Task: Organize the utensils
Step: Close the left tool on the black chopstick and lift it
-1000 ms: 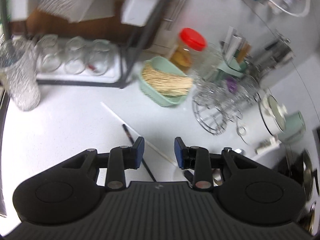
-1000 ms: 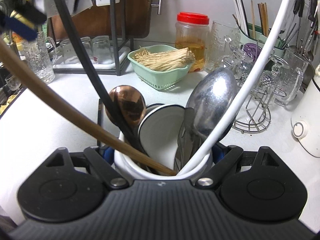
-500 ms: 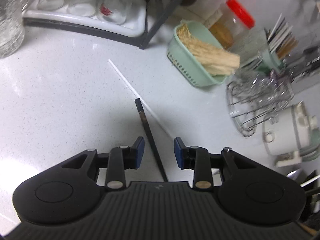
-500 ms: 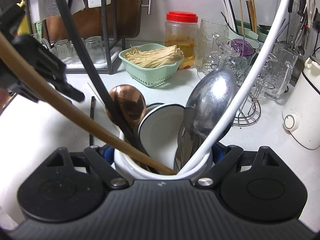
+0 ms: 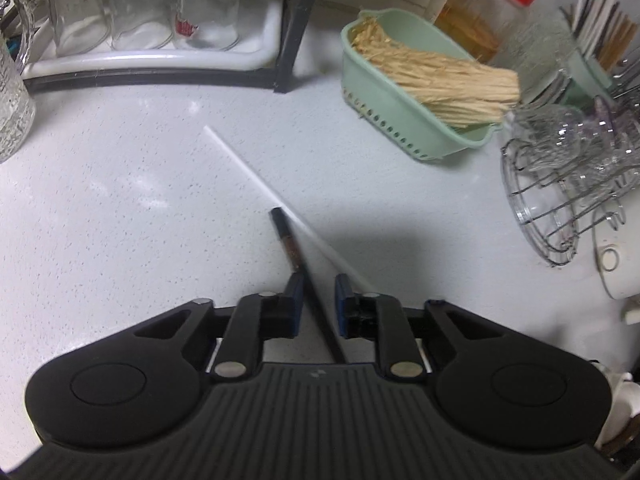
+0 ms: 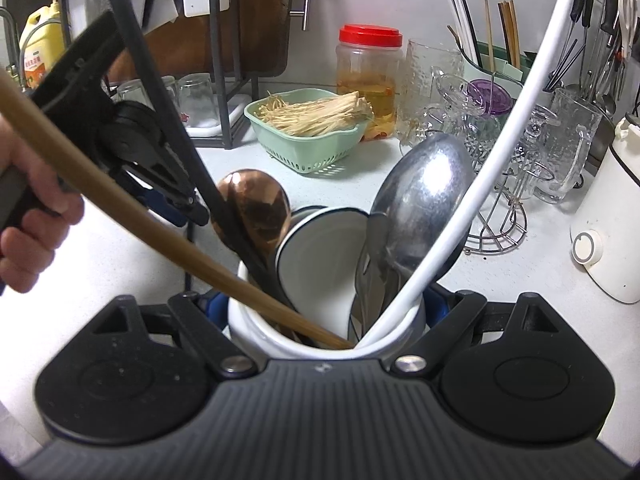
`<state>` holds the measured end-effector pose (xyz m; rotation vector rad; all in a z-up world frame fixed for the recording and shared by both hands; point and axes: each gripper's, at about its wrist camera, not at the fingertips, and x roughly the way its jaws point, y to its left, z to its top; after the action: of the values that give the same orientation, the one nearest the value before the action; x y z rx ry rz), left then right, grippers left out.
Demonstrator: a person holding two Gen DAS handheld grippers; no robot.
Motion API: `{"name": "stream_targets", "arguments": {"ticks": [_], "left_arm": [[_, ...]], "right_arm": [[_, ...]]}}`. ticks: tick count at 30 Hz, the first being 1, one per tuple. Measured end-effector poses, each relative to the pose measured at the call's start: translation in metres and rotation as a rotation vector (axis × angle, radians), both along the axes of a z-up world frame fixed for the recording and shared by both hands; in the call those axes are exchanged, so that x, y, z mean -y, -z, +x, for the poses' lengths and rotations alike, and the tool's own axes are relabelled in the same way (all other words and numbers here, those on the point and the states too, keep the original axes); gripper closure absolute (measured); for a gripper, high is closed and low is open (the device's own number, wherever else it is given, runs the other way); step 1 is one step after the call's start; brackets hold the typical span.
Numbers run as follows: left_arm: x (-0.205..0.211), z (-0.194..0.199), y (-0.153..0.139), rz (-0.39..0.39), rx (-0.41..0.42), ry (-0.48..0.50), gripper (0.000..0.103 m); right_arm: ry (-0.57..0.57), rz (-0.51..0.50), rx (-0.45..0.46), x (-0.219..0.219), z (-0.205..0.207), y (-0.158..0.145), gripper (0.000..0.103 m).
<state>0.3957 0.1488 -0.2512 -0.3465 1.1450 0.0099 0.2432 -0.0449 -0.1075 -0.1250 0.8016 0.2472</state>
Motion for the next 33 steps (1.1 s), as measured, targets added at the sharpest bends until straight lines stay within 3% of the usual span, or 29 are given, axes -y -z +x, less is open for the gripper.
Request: {"name": "stream_targets", "arguments": {"ticks": [8,15,25,28,33], "left_arm": [[0.001,-0.002,-0.002,0.045,-0.005,0.024,0.095],[-0.008,-0.025,-0.003,0.007,-0.025,0.036,0.103],[-0.018,-0.052,-0.034,-0.005,0.038,0.059,0.103],[-0.025,-0.050,-0.032,-0.060,0.045,0.049,0.103],[-0.021,-0.033,-0.018,-0.028,0.028,0.058,0.095]], "right_arm": [[-0.003,0.011,-0.006,0.001,0.001,0.000,0.012],[-0.005,0.007,-0.011,0.000,0.002,0.000,0.012],[0.001,0.002,-0.012,-0.003,0.002,0.000,0.012],[0.009,0.002,-0.010,-0.003,0.001,0.000,0.012],[0.013,0.003,-0.006,-0.003,0.000,0.000,0.012]]}}
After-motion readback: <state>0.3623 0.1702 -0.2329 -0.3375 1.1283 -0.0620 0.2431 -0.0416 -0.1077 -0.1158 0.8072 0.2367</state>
